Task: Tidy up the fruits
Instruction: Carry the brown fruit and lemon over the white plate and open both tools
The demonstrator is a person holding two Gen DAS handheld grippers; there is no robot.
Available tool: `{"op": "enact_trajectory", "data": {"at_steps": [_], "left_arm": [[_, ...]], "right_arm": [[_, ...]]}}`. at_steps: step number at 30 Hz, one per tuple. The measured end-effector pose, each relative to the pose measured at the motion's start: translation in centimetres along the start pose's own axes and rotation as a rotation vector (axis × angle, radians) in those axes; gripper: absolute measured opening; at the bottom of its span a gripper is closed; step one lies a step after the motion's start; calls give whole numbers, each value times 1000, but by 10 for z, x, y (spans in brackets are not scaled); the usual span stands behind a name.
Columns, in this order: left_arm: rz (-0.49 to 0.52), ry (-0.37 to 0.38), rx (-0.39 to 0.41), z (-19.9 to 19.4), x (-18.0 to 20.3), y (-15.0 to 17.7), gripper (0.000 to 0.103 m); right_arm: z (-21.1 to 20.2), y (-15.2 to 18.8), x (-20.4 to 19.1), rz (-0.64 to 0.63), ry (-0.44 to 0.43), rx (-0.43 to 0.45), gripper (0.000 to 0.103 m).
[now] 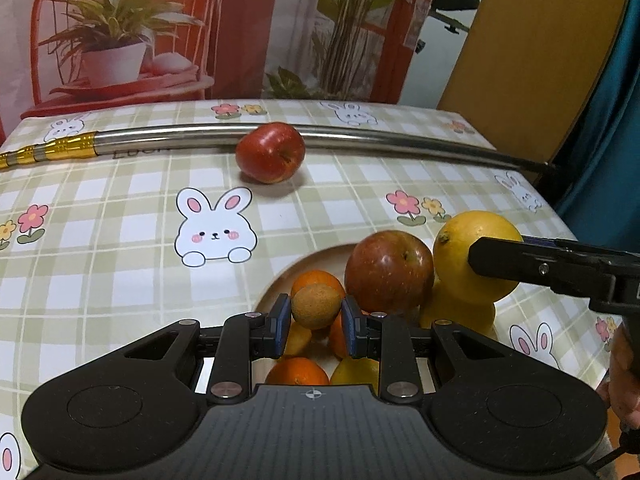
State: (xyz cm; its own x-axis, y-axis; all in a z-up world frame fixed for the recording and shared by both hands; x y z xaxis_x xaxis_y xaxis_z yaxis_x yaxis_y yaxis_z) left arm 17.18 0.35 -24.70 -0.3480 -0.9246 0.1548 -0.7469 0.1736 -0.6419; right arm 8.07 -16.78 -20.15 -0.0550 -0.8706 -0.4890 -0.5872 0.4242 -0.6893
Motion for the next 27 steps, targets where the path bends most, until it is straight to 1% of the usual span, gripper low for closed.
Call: {"op": "enact_trajectory", "data": {"at_steps": [7, 17, 23, 27], "left_arm": [[8, -10, -27, 6, 2, 1, 29], [4, -3, -27, 7, 2, 1, 29], [-52, 14, 9, -8, -3, 0, 29], [-85, -7, 33, -21, -6, -1, 29]], "right_arm": [[-1, 7, -5, -11, -1, -15, 52], [0, 10, -5, -11, 6, -30, 52], [0, 11, -7, -21, 8, -37, 52], [-1, 11, -7, -11, 4, -49, 52]]}}
Point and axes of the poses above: each gripper's, at about its wrist camera, not at the fingertips, and z roughly the way its jaws point, x to its right, y to its underside, the point moved 1 cm from there along z, roughly the way its jaws point, and after that the axes turned 2 degrees about -x, right-handed, at the moved point
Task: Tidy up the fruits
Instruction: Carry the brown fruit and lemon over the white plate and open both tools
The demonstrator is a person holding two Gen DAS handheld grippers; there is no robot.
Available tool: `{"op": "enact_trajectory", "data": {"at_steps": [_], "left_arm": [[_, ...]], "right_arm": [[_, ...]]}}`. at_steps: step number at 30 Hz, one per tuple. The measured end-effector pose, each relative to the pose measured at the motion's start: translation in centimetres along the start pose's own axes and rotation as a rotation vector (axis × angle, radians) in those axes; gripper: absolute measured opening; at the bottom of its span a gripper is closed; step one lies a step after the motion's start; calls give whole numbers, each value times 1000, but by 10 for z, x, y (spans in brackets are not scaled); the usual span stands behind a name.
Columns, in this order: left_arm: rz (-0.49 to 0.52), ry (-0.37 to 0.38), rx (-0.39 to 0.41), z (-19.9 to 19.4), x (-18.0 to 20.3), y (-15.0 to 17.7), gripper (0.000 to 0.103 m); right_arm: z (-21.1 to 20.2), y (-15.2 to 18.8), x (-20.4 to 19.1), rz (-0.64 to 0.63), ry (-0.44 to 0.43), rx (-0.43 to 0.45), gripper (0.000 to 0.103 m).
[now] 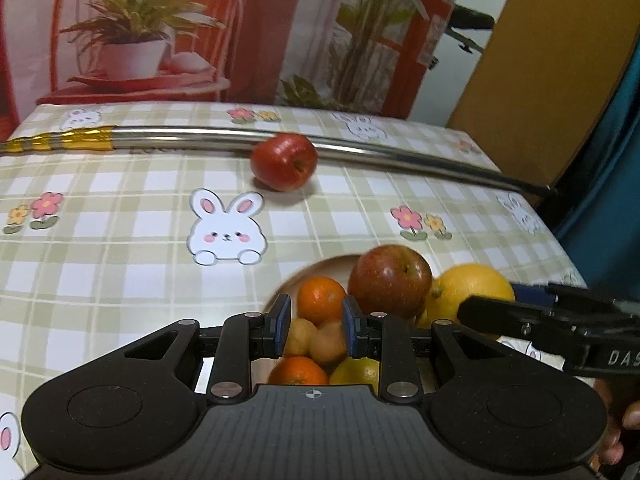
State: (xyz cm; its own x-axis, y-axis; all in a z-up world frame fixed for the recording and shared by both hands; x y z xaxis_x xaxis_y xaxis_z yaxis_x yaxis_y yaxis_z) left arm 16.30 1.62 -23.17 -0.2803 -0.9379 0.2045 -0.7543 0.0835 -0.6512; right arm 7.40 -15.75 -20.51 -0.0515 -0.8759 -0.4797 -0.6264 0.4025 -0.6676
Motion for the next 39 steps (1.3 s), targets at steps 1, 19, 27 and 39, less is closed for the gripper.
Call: {"op": "enact_trajectory", "data": {"at_steps": [1, 19, 27, 39], "left_arm": [[-11, -5, 9, -4, -1, -1, 29], [-67, -84, 99, -61, 3, 25, 36], [-80, -88, 125, -72, 7, 33, 36], [-89, -83, 107, -65, 3, 36, 36]], "right_arm": [[-1, 1, -1, -2, 2, -1, 52], [-17, 37, -19, -34, 45, -82, 52], [-14, 55, -32, -81, 64, -139, 52], [-2, 60, -37, -126, 67, -191, 53]]}}
Point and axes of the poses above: each gripper's, at about its wrist camera, not at the fingertips, and z roughly the way its jaws point, x to its right, y to its underside, the point moved 1 cm from there along z, roughly the way its jaws point, and after that the axes turned 2 degrees about -x, right-handed, at the moved point
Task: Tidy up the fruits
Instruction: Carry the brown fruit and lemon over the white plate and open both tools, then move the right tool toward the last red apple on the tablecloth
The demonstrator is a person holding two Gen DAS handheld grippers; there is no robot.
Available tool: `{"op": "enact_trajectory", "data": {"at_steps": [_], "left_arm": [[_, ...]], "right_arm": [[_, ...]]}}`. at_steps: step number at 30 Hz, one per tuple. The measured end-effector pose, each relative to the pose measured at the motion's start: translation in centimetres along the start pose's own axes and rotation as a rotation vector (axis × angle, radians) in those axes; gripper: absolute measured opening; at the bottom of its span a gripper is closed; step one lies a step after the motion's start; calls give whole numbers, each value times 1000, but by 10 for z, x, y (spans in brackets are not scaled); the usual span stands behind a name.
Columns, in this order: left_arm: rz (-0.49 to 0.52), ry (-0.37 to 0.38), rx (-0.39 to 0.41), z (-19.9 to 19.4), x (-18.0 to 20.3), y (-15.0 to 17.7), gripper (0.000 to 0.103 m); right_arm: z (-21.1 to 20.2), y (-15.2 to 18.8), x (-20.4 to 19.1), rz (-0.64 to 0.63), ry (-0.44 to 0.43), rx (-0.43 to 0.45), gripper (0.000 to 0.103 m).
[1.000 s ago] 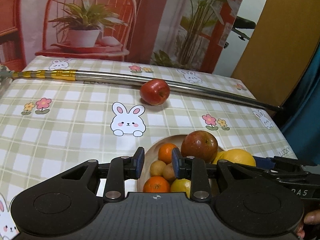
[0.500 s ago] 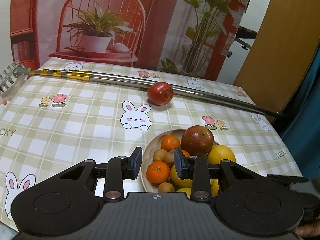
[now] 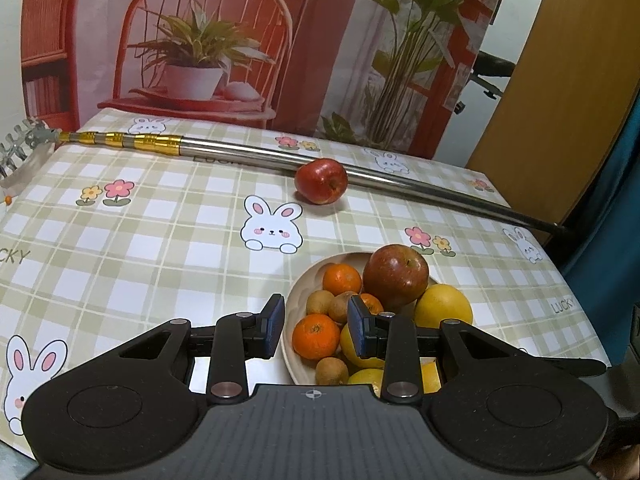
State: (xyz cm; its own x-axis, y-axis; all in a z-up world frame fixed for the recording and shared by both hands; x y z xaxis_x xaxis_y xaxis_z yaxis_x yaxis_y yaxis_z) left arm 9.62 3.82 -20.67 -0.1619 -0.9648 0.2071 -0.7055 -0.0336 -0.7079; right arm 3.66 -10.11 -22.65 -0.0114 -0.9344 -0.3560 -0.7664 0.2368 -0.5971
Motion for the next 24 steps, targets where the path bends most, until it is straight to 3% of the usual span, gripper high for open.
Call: {"op": "enact_trajectory", "data": {"at_steps": [24], "left_arm": [[-3, -10, -16, 5, -2, 1, 38]], "right_arm": [[-12, -4, 3, 4, 4, 79, 54]]}}
Point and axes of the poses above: each gripper's, at about its wrist camera, not at the fingertips, and z roughly the way its jaws point, x to its right, y to its underside, the point moved 1 cm from there along z, roughly the way its jaws point, and after that the axes turned 2 degrees about -x, right-handed, at the moved point
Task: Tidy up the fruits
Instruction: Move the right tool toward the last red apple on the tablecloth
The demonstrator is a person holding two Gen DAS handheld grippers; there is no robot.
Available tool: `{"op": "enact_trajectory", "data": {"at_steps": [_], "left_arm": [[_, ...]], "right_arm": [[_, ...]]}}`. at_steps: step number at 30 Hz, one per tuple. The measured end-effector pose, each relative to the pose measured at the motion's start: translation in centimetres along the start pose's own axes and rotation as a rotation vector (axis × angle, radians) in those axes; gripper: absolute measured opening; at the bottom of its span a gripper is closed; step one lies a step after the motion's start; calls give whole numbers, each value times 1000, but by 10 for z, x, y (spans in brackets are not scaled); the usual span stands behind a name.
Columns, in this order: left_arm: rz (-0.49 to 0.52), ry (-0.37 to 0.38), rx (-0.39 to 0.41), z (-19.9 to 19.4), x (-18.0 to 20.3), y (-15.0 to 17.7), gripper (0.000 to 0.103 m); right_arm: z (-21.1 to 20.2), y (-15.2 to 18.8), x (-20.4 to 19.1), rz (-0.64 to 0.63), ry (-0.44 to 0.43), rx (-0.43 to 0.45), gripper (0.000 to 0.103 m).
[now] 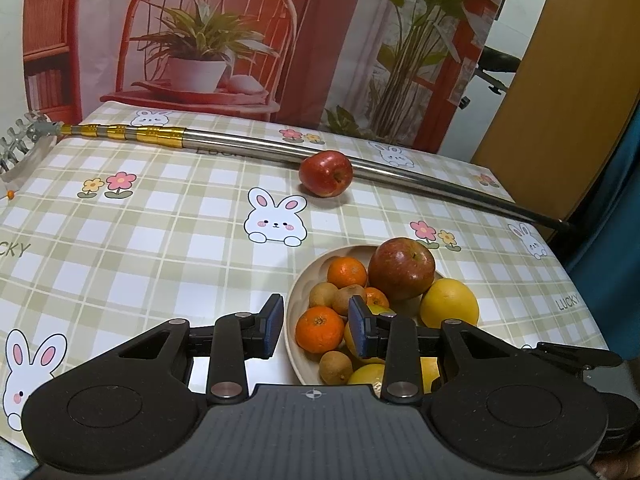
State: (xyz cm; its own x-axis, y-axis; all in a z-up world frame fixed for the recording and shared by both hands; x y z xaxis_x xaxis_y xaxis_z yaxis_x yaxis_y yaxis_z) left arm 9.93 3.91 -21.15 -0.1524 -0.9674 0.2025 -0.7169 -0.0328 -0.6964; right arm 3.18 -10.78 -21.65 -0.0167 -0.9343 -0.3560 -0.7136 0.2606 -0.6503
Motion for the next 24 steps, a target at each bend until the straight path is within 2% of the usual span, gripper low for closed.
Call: {"op": "enact_trajectory", "data": {"at_steps": [24], "left_arm": [[-2, -4, -1, 1, -1, 1, 41]], "right_arm": [[-7, -4, 9, 48, 29, 53, 54]]}}
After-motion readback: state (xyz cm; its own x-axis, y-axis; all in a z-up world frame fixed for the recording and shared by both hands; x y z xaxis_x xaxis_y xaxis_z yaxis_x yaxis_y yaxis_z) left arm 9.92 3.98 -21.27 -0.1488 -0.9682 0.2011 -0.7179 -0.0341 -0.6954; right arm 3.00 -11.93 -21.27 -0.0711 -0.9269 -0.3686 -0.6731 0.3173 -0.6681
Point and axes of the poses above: each gripper's, at about its wrist camera, not at the fingertips, and z roughly the way its jaws point, x to its right, y to its underside, the point moved 1 cm from there along z, roughly the way its jaws point, and after that the axes turned 2 degrees about -x, right-handed, at the moved point
